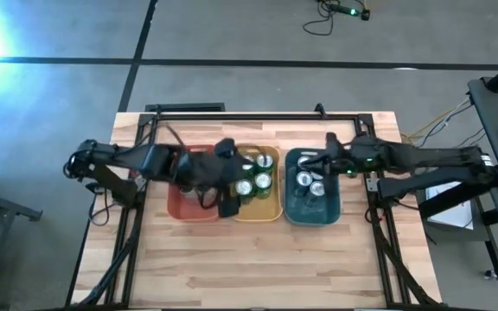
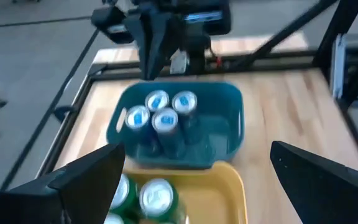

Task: Sort soda cans
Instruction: Return to Home Position

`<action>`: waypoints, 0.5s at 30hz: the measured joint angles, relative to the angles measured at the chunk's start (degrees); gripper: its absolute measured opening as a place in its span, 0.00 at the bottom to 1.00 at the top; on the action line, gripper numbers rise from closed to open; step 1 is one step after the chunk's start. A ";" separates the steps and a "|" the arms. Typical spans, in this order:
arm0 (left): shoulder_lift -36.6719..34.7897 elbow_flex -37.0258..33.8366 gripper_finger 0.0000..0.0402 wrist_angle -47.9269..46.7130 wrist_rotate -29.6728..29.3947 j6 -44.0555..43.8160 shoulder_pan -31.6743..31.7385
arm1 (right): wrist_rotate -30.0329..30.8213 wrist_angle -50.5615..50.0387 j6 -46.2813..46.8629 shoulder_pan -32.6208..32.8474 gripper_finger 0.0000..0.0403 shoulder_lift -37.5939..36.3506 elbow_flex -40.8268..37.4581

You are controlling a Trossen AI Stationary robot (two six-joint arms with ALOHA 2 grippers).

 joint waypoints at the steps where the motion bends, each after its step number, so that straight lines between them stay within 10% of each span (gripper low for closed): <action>1: -1.00 -1.69 0.96 2.22 2.01 0.52 1.25 | -0.09 0.35 -0.96 0.06 0.03 -1.33 -0.12; 15: -25.09 -38.34 0.96 35.46 7.93 4.24 9.29 | 8.47 -0.16 -5.83 -0.03 0.03 -20.43 -9.37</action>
